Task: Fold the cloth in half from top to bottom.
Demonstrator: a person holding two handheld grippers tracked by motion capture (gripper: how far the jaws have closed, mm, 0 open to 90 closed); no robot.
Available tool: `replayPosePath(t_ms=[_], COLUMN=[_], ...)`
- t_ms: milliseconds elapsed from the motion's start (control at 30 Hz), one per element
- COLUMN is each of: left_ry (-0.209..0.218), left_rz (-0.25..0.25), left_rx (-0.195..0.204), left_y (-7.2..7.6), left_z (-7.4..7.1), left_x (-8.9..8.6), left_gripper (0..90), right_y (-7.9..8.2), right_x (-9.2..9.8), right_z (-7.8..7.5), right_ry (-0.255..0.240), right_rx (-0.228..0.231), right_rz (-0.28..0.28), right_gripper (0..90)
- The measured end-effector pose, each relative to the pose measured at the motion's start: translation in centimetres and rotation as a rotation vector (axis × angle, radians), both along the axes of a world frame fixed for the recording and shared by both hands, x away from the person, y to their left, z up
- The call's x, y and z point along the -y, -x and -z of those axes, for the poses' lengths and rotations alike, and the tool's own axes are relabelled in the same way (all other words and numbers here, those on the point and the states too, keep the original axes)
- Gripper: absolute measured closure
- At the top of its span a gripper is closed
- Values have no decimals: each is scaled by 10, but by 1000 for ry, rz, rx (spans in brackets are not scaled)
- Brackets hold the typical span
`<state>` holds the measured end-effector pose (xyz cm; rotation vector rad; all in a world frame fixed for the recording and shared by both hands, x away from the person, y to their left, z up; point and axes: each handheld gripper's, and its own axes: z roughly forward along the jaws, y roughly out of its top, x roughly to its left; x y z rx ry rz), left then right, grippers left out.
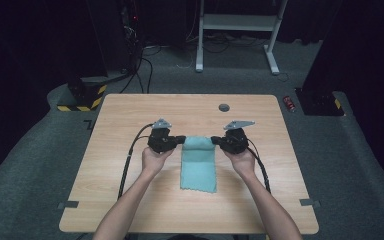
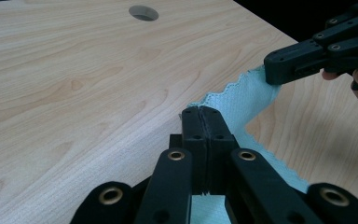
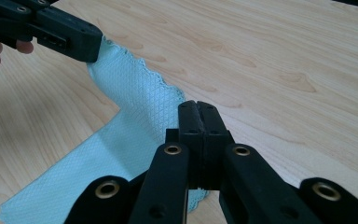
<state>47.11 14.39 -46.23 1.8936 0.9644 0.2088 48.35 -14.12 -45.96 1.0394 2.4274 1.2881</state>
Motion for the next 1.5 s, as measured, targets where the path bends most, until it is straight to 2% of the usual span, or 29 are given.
replayPosePath(t_ms=[633, 767, 867, 1500], left_ry=[10, -9, -4, -9], left_rz=[29, 37, 42, 67], left_rx=[10, 23, 24, -2], left_y=[16, 22, 25, 46], left_z=[-2, -2, -1, 17], left_x=[-2, 0, 0, 0], left_gripper=[893, 893, 893, 893], right_y=[16, 20, 23, 45], right_x=[5, 4, 5, 10], right_z=[-1, 1, 2, 14], right_ry=[-12, -3, -7, -30], right_rx=[10, 15, 14, 9], right_rz=[-33, -44, -50, -74], right_gripper=[900, 900, 900, 900])
